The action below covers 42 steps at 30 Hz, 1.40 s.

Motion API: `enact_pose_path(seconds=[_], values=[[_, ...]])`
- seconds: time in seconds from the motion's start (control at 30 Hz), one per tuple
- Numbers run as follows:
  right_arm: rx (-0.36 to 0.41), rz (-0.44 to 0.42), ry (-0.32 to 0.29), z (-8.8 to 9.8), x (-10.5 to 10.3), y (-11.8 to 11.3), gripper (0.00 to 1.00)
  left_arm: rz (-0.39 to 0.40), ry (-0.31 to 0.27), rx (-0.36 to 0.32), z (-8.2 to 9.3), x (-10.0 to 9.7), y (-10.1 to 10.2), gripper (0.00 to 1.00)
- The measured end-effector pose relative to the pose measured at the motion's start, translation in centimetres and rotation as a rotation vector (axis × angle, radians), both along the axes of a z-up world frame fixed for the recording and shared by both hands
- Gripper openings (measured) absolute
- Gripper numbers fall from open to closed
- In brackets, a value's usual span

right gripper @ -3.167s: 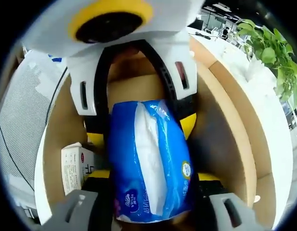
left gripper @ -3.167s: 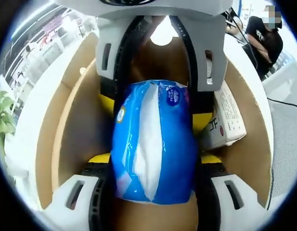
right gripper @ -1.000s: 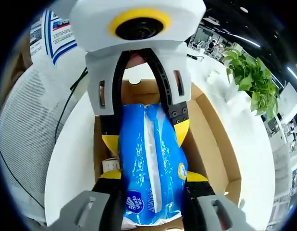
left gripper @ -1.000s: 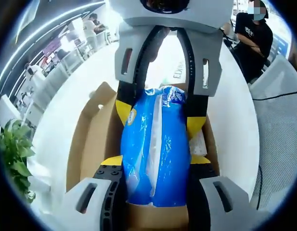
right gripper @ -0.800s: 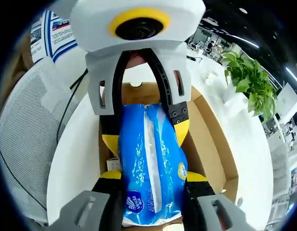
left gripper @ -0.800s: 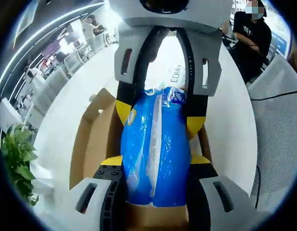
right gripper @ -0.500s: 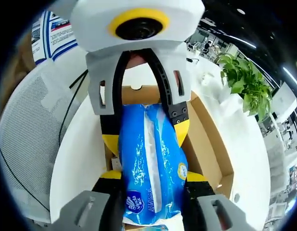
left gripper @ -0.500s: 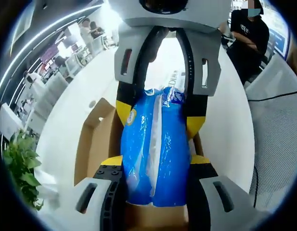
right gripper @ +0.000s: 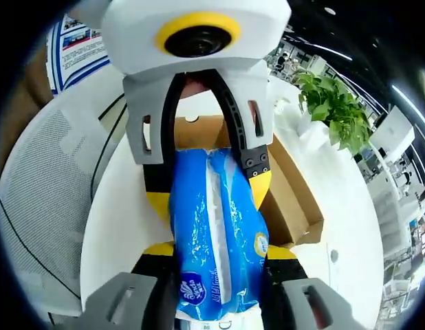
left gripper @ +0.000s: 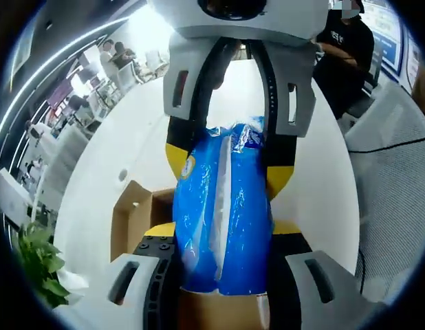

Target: Operate the shoe box by opening the lid, removing the specified soft item, and placing it in the target area until the item is outside and the box remains undamaged.

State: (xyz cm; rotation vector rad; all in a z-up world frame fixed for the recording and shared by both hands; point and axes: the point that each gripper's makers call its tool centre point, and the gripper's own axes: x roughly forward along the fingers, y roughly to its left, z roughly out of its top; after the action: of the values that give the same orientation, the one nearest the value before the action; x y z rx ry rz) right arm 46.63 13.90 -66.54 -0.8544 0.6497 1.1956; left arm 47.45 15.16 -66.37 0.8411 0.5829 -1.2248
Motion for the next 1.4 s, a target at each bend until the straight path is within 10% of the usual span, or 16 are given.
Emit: enact_pose_path(seconds=[1.4], values=[[-0.035,-0.218,0.071,-2.4,-5.1,-15.7,0.42,-0.229,0.057,-0.02,-2.3,-5.4,-16.0,0.46]])
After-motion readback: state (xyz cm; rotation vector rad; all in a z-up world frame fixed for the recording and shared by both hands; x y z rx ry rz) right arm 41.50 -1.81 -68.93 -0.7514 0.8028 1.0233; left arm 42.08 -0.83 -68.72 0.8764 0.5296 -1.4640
